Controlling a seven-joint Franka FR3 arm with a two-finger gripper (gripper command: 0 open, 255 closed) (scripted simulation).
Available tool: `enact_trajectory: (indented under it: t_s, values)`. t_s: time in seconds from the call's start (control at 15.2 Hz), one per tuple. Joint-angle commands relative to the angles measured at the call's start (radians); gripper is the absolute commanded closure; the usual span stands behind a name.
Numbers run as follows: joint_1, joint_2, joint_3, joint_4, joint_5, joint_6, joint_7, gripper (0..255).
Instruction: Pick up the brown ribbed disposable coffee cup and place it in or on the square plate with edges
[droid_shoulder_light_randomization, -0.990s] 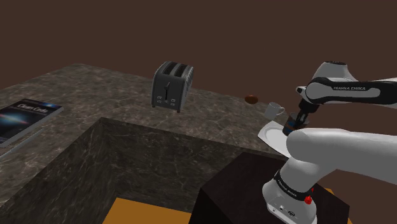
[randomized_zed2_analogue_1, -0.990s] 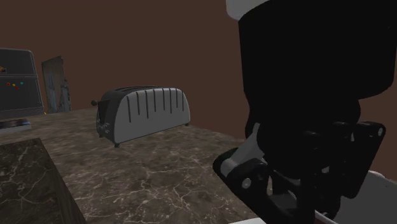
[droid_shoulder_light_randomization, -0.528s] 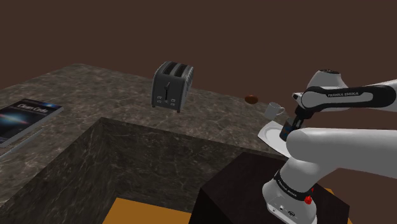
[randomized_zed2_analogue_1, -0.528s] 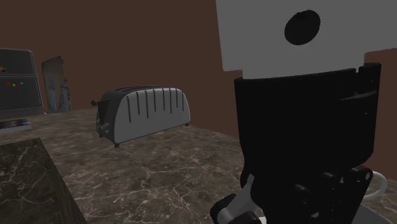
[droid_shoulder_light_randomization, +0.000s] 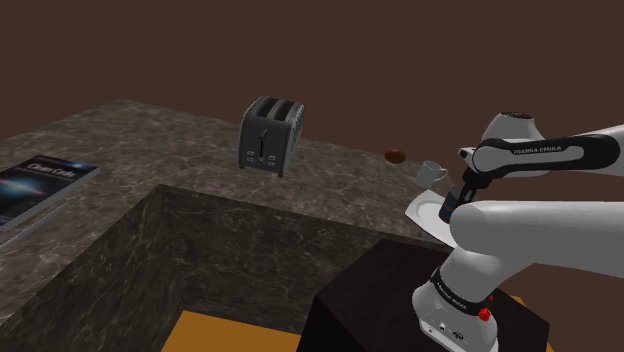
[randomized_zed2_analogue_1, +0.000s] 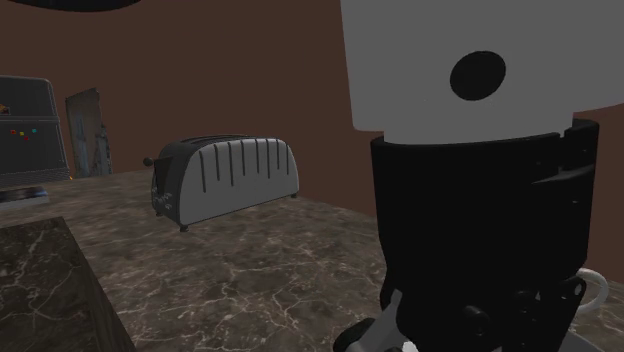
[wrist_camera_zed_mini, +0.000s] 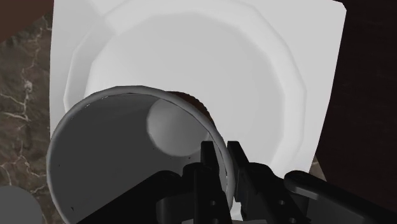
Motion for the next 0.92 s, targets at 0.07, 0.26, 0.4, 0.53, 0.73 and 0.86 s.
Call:
enact_trajectory:
  t_s: [0.07,0.26,0.4,0.53,0.73,0.86]
  values:
    - [0.0,0.0,0.0,0.0,0.0,0.0,0.0,0]
    - [0.0,0.0,0.0,0.0,0.0,0.0,0.0,0]
    - [0.003,-0.044,0.027,0.012,0.029,-0.055,-0.008,0]
    - [0.012,-0.117,0.078,0.042,0.085,-0.157,-0.022,0]
    - [0.017,-0.141,0.098,0.056,0.106,-0.194,-0.026,0]
    - [0.017,-0.141,0.098,0.056,0.106,-0.194,-0.026,0]
